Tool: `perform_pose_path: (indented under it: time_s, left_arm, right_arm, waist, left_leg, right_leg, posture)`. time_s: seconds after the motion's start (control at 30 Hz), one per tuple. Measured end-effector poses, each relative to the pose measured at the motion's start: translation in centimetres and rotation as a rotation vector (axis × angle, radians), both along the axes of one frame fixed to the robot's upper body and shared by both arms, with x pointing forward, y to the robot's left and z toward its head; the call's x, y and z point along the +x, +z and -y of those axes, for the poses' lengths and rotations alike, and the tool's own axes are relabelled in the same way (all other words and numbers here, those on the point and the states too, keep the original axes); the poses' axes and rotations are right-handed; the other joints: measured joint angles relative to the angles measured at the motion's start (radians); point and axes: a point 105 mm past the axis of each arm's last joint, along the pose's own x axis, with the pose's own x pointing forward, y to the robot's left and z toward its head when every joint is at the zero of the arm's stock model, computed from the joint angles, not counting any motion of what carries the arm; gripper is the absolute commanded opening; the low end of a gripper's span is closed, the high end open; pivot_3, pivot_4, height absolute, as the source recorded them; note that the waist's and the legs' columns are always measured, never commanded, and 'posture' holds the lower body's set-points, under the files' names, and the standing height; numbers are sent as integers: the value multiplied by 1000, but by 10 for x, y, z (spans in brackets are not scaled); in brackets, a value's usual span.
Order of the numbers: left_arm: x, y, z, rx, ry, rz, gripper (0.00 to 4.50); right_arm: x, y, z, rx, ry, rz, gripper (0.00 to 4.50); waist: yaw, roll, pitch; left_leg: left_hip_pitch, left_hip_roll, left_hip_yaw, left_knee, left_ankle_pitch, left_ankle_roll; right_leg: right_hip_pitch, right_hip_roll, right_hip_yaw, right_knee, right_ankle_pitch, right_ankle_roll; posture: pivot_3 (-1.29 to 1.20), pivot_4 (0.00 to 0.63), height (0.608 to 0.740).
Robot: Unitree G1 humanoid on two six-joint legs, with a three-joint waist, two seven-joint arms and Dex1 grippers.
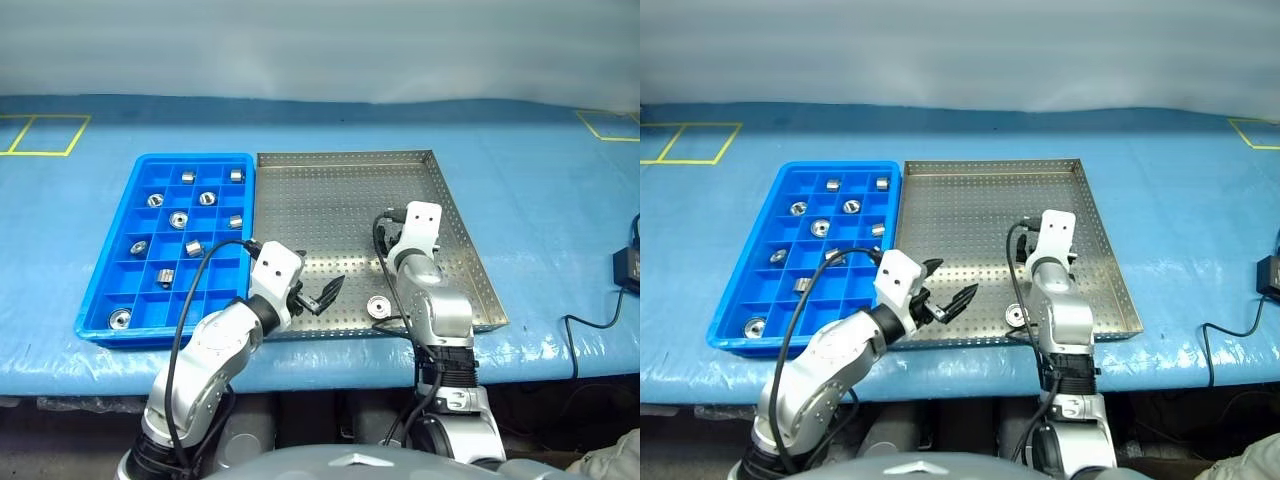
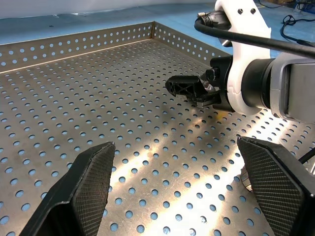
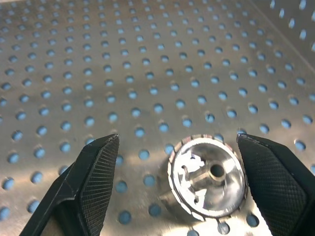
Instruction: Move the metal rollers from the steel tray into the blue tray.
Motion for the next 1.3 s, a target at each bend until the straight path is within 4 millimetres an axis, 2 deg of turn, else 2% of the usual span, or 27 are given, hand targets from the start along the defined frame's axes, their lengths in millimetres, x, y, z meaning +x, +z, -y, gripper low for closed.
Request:
perform_pose_path:
  time_s: [0.07,0.17,0.33,0.37,0.47,0.6,0.67,0.77,0.9,1.0,1.1,1.3]
  left_arm:
    - [0,0,0,0,0,-1,4365]
    - [0,0,0,0,1,-2,4365]
    - [0,0,0,-2,4,-2,4365]
    - [0,0,0,-2,7,-3,4365]
    - [0,-3,-2,-2,22,-12,4365]
    - [2,-2,-9,-14,75,-11,4365]
    - [2,-1,-13,-18,101,-1,4365]
    - [1,0,-26,-25,186,11,4365]
    - [-2,7,-46,-52,299,47,4365]
    - [-12,14,-65,-48,365,88,4365]
    - [-24,8,-83,-6,431,75,4365]
    - [-39,7,-95,1,486,67,4365]
  right_arm:
    - [0,0,1,-3,-2,4,4028]
    - [0,0,1,-5,-1,3,3489]
    - [0,0,-7,2,38,7,1824]
    - [0,0,-9,2,48,8,1708]
    - [-1,5,-17,4,91,20,1713]
    - [-1,25,-41,1,222,69,1713]
    - [0,38,-58,-3,313,99,1713]
    - [0,66,-94,-2,493,164,1713]
    - [-9,95,-139,-8,706,233,1713]
    - [-19,102,-165,6,836,245,1713]
    - [-29,104,-188,24,940,245,1713]
    - [-51,92,-222,27,1108,198,1713]
  waist:
    - [-1,0,0]
    - [0,0,0]
    - [1,0,0]
    - [1,0,0]
    - [2,0,0]
    - [8,0,0]
    - [12,0,0]
    - [19,0,0]
    - [46,0,0]
    - [76,0,0]
    - [108,0,0]
    - [180,0,0]
  left_leg:
    - [0,0,0,0,0,0]
    - [0,0,0,0,0,0]
    - [0,0,0,0,0,0]
    - [0,0,0,0,0,0]
    - [0,0,0,0,0,0]
    - [0,0,0,0,0,0]
    - [0,0,0,0,0,0]
    - [0,1,-1,0,1,0]
    - [0,1,-2,-1,1,0]
    - [0,0,-3,-1,0,0]
    - [-1,0,-3,-2,0,0]
    - [-1,0,-4,-1,1,-1]
  right_leg:
    - [0,0,0,0,0,0]
    - [0,0,0,0,0,0]
    - [0,0,1,0,0,0]
    - [0,0,1,0,0,0]
    - [0,0,1,0,0,0]
    - [0,0,0,0,0,0]
    - [0,1,0,1,0,0]
    - [0,1,0,1,0,0]
    - [0,1,-2,1,0,-1]
    - [0,0,-3,0,-1,-1]
    - [0,0,-4,-1,-1,-1]
    - [0,-1,-6,-1,-6,1]
  posture:
    - [131,150,740]
    - [132,150,740]
    - [135,150,740]
    - [147,150,740]
    - [169,150,740]
    - [211,150,740]
    - [248,150,740]
    - [305,150,740]
    - [402,150,740]
    - [453,150,740]
    - [507,150,740]
    - [540,150,740]
